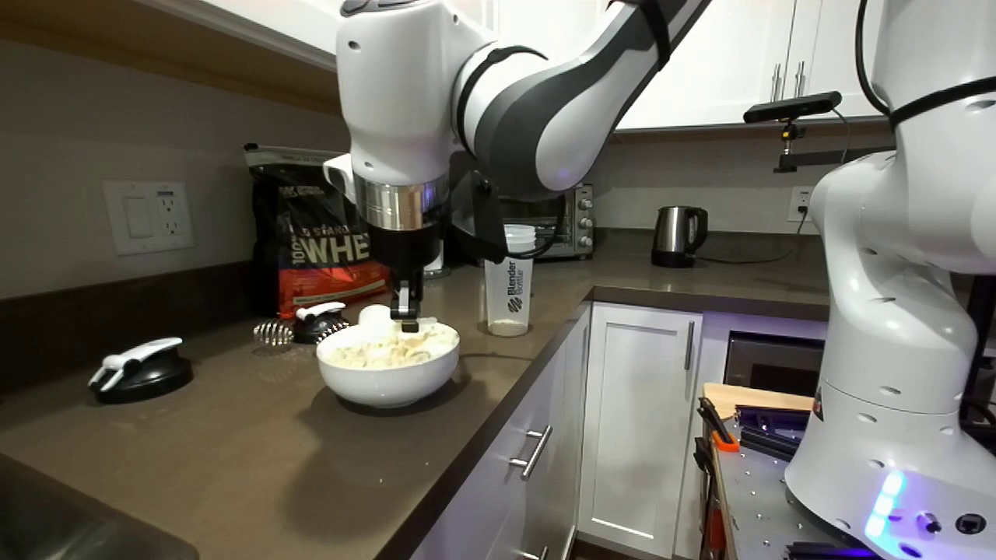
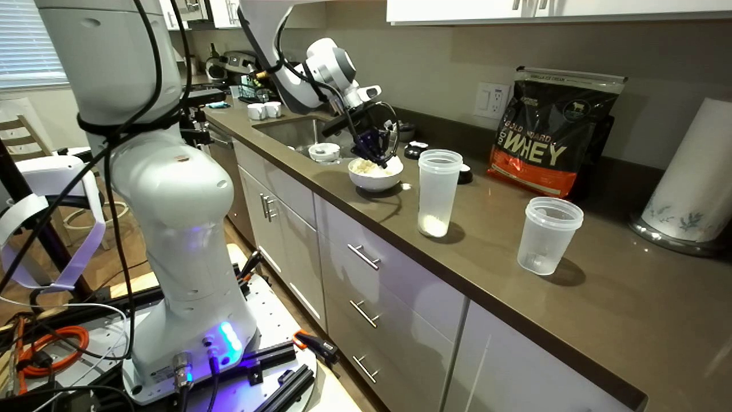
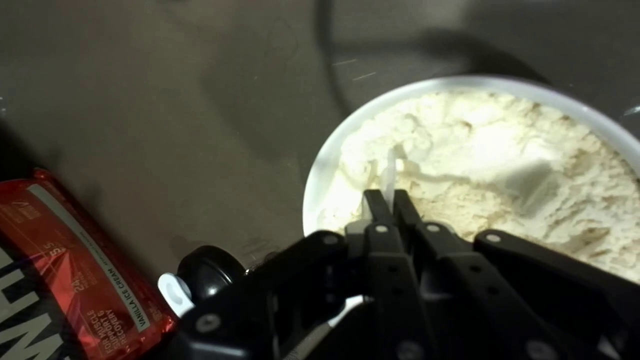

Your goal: Pick up the small scoop and scoop some powder from the bowl and put it in the plastic container to the right.

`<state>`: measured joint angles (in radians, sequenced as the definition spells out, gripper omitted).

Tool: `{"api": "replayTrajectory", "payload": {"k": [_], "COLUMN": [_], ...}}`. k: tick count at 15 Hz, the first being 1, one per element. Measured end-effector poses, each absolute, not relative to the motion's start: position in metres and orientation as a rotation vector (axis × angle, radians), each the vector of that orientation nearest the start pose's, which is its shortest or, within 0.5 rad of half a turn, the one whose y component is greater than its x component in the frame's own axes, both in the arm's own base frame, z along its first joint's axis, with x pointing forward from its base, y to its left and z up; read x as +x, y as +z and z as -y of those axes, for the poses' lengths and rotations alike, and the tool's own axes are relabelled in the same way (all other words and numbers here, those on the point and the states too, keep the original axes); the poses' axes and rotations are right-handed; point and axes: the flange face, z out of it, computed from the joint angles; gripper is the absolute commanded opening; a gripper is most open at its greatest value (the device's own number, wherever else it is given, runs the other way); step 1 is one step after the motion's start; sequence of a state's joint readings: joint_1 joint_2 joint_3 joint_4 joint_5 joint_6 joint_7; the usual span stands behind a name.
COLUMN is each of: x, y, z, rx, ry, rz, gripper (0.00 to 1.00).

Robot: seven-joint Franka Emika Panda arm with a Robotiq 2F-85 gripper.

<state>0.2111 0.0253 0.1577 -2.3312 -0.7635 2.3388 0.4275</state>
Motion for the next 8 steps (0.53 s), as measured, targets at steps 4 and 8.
{"api": "replayTrajectory", "payload": {"k": [4, 8], "x": [0.4765, 0.4734], "y": [0.3229, 0.3197], "z": [-0.1784, -0.1823], "rx": [-3.507, -3.5], "ry": [-0.343, -0.33], "rz": [0.901, 0.909], "gripper": [0.03, 0.03]}}
